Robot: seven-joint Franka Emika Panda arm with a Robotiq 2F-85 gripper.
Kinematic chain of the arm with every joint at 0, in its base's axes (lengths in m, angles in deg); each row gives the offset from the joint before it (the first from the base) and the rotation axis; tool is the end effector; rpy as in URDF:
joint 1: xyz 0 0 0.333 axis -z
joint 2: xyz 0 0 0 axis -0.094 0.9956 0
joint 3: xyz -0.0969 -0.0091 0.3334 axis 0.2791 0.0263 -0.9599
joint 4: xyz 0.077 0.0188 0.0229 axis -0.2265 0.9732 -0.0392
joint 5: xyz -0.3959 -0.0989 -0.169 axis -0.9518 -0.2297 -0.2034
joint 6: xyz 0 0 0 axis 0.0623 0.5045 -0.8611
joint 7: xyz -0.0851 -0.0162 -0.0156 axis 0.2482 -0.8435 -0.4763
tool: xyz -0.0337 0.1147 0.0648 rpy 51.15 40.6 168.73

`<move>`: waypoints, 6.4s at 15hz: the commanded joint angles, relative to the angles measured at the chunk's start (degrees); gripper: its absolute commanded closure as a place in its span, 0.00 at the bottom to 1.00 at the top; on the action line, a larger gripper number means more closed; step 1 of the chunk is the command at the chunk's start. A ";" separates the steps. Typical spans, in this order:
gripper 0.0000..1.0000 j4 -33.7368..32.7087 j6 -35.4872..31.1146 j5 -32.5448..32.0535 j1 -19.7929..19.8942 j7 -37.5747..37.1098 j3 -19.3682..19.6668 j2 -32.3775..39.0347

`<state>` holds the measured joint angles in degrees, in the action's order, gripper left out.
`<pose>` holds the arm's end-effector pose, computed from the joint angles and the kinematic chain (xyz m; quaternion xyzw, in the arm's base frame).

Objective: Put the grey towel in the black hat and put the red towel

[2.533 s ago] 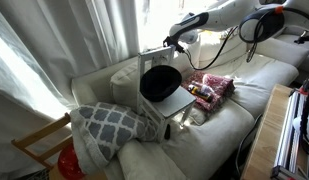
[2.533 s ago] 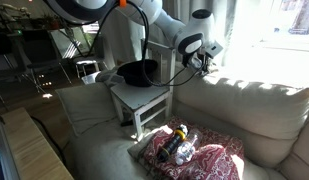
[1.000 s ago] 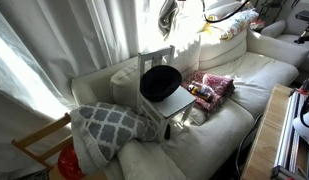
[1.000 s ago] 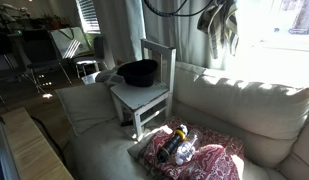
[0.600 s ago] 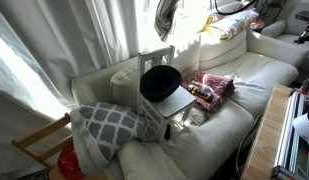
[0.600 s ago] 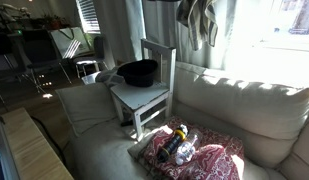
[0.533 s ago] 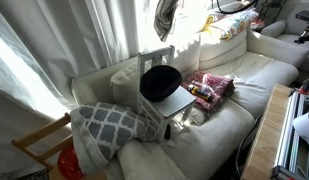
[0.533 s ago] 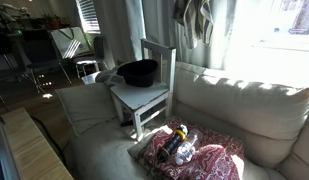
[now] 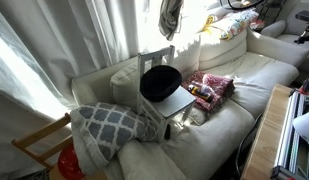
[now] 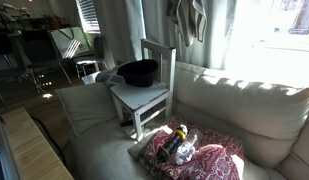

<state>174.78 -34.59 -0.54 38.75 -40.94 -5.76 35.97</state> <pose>0.7260 -0.2194 0.4997 -0.7808 0.3901 -0.1551 0.4627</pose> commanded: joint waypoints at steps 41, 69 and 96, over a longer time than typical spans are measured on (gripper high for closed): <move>0.98 27.55 -15.28 12.19 -33.93 19.96 14.68 2.09; 0.00 25.91 -15.07 -7.77 -26.21 20.74 12.62 8.49; 0.00 17.26 -15.31 10.23 -20.95 44.06 7.65 23.50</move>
<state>194.62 -51.31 5.85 16.26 -2.89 2.99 56.20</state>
